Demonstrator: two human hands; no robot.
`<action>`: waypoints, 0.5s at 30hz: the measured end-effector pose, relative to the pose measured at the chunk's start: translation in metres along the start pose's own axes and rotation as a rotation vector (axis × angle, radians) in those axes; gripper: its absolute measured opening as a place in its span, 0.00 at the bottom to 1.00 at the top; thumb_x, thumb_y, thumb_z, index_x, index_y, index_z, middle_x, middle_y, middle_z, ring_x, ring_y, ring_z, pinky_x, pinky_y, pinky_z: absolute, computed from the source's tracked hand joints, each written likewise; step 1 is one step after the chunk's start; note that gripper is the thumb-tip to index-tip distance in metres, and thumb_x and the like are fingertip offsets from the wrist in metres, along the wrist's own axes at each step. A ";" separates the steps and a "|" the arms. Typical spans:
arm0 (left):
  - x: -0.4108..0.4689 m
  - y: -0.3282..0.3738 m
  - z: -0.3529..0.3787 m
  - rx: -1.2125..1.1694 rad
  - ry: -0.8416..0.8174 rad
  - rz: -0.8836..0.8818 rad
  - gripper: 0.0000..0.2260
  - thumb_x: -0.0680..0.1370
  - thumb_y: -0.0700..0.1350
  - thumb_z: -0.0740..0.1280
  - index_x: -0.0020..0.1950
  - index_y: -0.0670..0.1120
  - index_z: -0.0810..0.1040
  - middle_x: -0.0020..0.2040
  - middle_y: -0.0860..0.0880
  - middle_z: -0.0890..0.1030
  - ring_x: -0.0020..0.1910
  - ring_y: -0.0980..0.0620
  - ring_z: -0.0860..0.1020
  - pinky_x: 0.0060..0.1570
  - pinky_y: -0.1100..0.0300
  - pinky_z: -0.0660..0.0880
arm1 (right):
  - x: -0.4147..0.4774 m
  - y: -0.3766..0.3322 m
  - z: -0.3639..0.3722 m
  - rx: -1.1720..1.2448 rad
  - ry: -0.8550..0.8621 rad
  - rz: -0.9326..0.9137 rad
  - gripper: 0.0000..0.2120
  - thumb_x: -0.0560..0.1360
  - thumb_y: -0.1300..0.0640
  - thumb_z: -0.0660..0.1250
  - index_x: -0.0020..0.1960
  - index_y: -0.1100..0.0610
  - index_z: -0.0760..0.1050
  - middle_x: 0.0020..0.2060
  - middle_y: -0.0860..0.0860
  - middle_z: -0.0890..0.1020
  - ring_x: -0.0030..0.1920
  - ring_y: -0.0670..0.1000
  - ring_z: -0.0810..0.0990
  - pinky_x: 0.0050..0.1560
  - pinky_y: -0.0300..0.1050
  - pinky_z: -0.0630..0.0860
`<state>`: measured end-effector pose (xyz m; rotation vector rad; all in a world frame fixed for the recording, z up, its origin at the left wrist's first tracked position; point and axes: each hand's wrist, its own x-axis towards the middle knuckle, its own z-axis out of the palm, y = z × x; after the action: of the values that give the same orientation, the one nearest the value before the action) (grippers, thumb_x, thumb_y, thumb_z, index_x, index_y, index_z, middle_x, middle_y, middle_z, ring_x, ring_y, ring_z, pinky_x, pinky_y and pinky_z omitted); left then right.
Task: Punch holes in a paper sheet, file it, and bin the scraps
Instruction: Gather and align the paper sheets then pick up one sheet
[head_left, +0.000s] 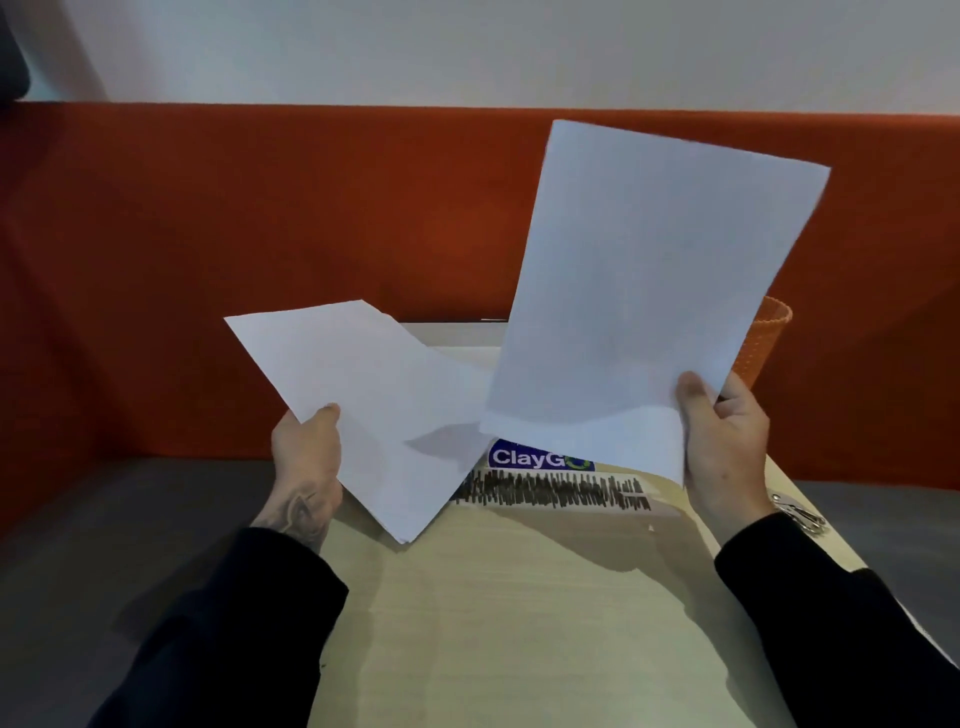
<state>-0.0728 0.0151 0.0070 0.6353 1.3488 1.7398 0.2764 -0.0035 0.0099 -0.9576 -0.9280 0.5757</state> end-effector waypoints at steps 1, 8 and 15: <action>0.000 -0.001 0.001 0.014 -0.011 -0.002 0.07 0.81 0.39 0.65 0.57 0.45 0.78 0.50 0.48 0.83 0.45 0.48 0.81 0.38 0.58 0.75 | -0.002 0.001 0.001 -0.018 -0.028 0.001 0.07 0.82 0.59 0.67 0.51 0.49 0.83 0.44 0.45 0.88 0.47 0.52 0.83 0.52 0.54 0.80; -0.012 -0.008 0.013 0.084 -0.181 0.001 0.08 0.81 0.37 0.65 0.59 0.43 0.79 0.47 0.48 0.83 0.44 0.49 0.81 0.42 0.56 0.76 | -0.011 0.004 0.006 -0.056 -0.143 0.047 0.07 0.83 0.60 0.66 0.54 0.53 0.82 0.46 0.49 0.88 0.46 0.52 0.85 0.47 0.50 0.82; -0.031 -0.011 0.027 0.007 -0.381 -0.124 0.10 0.82 0.50 0.66 0.61 0.49 0.80 0.51 0.49 0.88 0.52 0.44 0.85 0.56 0.43 0.79 | -0.024 0.010 0.016 -0.195 -0.400 0.235 0.08 0.83 0.60 0.64 0.55 0.50 0.81 0.44 0.43 0.89 0.43 0.43 0.87 0.39 0.37 0.80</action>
<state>-0.0317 0.0049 0.0076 0.8215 1.1035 1.4281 0.2503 -0.0103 -0.0040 -1.1599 -1.2534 0.9108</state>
